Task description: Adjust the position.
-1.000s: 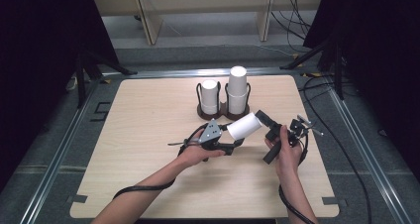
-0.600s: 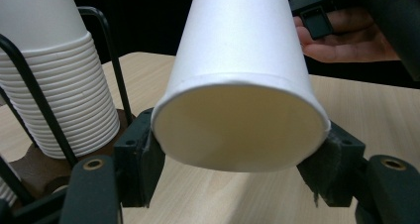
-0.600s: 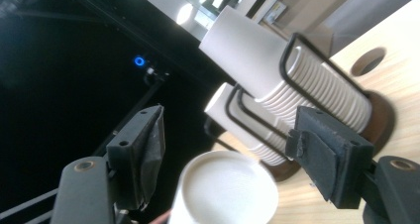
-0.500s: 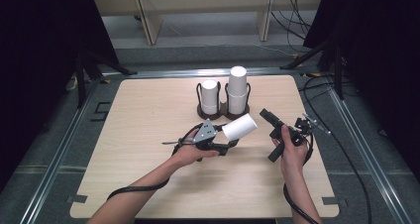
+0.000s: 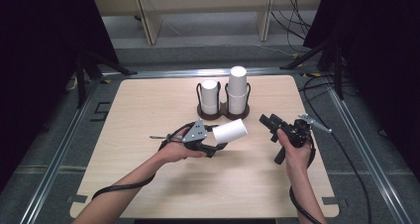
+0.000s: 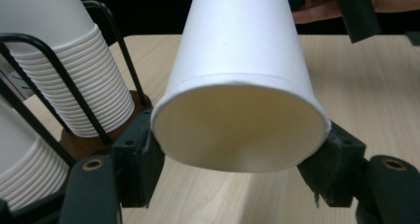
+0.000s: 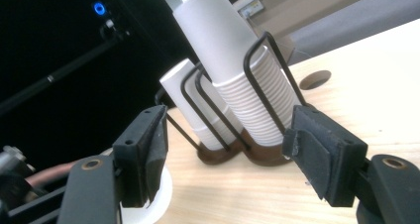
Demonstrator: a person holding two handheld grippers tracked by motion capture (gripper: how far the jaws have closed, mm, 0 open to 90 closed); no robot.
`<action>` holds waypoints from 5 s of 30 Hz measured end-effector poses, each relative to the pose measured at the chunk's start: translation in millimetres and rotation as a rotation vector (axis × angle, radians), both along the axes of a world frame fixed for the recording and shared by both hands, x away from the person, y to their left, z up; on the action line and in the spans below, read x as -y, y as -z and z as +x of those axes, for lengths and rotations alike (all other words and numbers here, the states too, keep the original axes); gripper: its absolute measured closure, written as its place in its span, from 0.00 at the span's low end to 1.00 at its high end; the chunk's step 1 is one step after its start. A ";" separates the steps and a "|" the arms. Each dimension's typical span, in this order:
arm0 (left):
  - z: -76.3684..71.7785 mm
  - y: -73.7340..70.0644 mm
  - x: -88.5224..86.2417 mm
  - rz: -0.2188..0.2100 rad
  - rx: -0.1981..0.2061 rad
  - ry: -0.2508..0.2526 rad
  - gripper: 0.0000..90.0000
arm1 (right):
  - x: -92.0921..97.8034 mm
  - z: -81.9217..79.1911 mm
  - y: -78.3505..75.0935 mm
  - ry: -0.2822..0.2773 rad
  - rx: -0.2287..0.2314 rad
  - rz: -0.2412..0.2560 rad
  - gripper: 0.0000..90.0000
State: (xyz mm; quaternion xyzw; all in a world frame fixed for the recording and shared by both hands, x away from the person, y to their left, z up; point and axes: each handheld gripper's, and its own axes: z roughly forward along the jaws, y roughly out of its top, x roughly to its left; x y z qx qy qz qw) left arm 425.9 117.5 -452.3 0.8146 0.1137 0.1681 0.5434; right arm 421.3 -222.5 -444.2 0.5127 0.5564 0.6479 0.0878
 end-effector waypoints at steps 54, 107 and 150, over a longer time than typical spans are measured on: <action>11.2 -44.8 -17.5 0.522 0.044 0.209 0.36 | -19.0 -3.3 12.6 -0.262 0.053 -0.505 0.34; 12.2 -70.4 1.8 0.886 0.008 0.292 0.36 | -48.8 -1.9 -1.4 -0.456 0.083 -0.613 0.33; 9.7 -88.4 22.8 1.151 0.004 0.331 0.36 | -107.9 -6.3 -24.2 -0.623 0.202 -0.683 0.33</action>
